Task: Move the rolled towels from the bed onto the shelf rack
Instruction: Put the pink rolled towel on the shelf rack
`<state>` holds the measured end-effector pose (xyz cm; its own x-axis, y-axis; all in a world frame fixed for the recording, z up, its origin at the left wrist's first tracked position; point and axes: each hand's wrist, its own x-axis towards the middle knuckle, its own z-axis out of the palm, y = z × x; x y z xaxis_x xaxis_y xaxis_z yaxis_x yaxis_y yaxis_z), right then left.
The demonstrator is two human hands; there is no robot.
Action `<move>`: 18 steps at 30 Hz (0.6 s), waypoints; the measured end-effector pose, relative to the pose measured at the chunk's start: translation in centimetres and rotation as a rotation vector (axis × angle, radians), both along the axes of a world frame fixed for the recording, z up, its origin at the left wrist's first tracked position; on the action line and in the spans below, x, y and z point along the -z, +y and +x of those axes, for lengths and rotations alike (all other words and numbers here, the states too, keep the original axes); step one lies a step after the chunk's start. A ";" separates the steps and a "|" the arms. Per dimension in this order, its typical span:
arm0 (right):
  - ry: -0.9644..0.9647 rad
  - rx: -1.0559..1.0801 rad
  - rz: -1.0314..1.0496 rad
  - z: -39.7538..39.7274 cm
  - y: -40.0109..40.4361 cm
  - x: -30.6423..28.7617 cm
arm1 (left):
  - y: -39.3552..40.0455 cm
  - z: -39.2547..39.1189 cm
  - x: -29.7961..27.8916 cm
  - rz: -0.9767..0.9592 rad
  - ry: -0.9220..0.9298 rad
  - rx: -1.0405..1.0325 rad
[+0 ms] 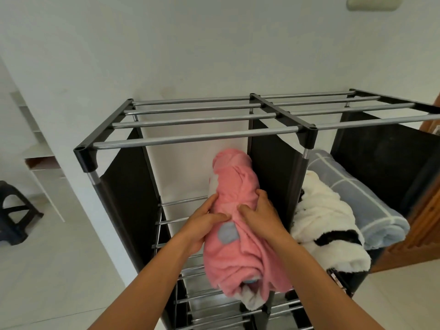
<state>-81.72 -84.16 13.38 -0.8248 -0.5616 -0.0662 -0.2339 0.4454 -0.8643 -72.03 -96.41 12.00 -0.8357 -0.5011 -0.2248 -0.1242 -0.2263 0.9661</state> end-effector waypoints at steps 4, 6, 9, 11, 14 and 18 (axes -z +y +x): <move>0.038 -0.003 0.055 -0.4 -0.1 0.9 | 1.1 0.3 -0.1 -0.103 -0.049 0.033; 0.074 -0.003 0.102 -0.2 -0.1 1.1 | 1.6 0.6 -0.1 -0.166 -0.067 0.053; 0.209 -0.002 0.155 1.2 0.3 0.8 | 2.1 1.2 0.1 -0.391 -0.107 0.065; 0.316 -0.057 0.146 2.7 1.4 0.5 | 2.9 1.8 0.3 -0.661 -0.141 0.039; 0.402 -0.109 0.091 4.6 5.4 0.8 | 5.3 2.3 -0.7 -0.926 0.019 -0.093; 0.242 -0.059 0.194 7.3 15.4 2.6 | 10.5 1.5 -2.9 -0.938 0.315 -0.017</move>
<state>-74.40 -68.74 10.79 -0.7961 -0.6050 0.0177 -0.4527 0.5758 -0.6808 -70.50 -85.92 14.94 -0.7799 -0.3750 0.5011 0.1654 0.6486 0.7429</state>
